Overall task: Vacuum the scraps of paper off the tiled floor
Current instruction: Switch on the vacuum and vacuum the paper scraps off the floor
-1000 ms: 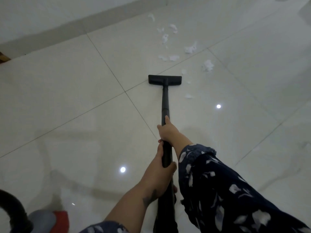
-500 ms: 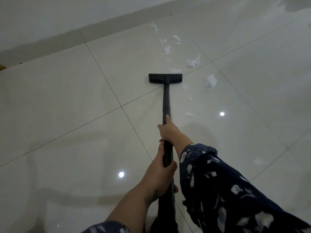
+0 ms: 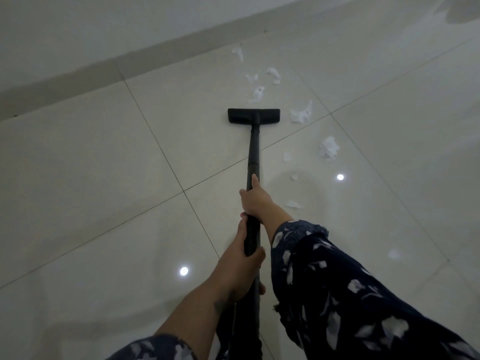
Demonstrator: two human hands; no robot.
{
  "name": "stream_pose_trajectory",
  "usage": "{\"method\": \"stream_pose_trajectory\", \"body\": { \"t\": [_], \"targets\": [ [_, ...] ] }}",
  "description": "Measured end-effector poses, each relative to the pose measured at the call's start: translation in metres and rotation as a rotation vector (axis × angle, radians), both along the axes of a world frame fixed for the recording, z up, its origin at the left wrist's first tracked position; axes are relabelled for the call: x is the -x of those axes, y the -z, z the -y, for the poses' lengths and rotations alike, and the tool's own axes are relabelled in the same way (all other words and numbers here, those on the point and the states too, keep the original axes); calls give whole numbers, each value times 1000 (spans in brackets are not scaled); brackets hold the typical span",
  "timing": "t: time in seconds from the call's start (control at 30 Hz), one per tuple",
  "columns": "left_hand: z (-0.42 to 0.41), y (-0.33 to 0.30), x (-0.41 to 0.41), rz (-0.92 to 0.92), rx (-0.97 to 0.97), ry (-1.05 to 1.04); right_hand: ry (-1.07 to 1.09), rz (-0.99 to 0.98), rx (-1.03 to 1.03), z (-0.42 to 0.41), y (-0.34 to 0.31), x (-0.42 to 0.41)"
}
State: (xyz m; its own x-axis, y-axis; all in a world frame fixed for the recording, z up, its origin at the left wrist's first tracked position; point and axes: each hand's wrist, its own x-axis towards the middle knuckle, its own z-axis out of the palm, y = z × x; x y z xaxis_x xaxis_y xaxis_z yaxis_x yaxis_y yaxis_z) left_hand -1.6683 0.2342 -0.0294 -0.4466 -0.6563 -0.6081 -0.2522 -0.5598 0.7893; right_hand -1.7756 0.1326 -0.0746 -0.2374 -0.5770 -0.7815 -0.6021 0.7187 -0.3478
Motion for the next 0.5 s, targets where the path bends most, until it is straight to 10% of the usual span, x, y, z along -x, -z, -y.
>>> {"method": "stream_pose_trajectory", "body": {
  "t": [0.5],
  "targets": [
    [127,1,13,-25,-76,-8,22,63,61,124,6,16]
  ]
}}
